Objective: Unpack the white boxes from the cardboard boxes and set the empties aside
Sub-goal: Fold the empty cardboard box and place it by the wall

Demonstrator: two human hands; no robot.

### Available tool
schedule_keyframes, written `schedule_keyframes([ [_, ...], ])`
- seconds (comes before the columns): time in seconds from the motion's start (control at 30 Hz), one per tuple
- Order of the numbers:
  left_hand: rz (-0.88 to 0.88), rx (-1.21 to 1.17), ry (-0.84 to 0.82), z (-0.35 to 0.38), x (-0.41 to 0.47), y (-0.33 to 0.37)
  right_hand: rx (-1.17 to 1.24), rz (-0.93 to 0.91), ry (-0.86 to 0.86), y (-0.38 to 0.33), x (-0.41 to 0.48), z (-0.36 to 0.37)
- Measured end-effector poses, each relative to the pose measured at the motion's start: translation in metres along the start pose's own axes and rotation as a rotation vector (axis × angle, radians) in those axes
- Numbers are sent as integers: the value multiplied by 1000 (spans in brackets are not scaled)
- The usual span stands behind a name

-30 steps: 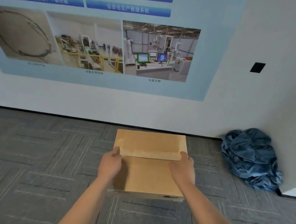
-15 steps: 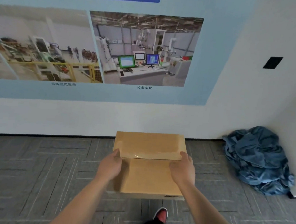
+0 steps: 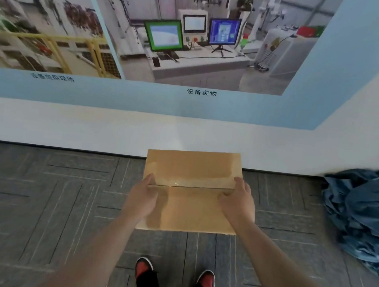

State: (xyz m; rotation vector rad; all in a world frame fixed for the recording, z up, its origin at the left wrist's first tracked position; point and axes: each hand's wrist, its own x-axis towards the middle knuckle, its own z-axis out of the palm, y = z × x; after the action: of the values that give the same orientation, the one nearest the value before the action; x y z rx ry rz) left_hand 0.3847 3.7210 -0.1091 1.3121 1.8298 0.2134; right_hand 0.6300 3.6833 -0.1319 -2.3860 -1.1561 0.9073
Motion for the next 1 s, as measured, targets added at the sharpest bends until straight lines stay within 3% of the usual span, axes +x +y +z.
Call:
schedule_keyframes([
  [0.13, -20, 2, 57, 46, 98, -34, -22, 24, -18, 21, 72, 69],
  [0.5, -33, -26, -60, 217, 314, -157, -83, 113, -107, 143, 246, 282],
  [0.73, -11, 53, -32, 285, 431, -199, -127, 62, -59, 177, 355, 370],
  [1.0, 35, 150, -41, 321, 505, -223, -100, 44, -49, 195, 424, 428],
])
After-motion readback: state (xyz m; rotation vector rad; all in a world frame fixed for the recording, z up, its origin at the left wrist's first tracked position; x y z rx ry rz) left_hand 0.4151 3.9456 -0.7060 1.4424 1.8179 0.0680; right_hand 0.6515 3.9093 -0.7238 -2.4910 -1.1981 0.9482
